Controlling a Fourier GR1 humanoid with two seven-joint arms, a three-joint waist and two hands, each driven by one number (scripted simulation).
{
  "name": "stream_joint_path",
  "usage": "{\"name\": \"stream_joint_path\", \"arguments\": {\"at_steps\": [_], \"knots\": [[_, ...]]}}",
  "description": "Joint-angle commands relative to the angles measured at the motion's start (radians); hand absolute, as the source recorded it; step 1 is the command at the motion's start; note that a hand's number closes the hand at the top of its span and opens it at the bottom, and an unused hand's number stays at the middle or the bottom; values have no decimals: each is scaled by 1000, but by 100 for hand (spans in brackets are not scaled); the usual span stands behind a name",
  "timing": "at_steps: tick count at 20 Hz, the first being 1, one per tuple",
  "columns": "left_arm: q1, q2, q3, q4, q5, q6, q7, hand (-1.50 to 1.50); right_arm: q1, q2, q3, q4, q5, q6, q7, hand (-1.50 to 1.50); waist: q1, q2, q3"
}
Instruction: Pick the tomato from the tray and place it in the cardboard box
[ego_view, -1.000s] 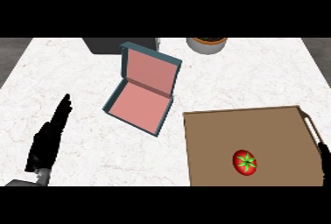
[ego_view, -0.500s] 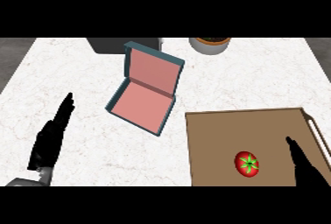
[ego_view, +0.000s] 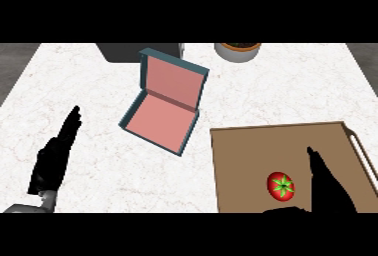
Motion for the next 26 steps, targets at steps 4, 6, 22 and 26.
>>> {"name": "stream_joint_path", "arguments": {"at_steps": [4,6,22,26], "knots": [[31,-17,21,19,-16,-27,-46,0,-16,72,-36,87,35,46,106,-150,-4,0,1],[12,-45,12,0,-33,-5,0,0,-36,114,5,21,82,91,179,-150,-5,-2,1],[48,-88,81,-29,-89,-73,1,0,-31,194,-110,147,136,95,13,-150,-5,-1,1],[-4,-144,81,71,-126,-62,-38,0,20,212,-92,194,151,21,-45,-150,-9,-1,1]]}}
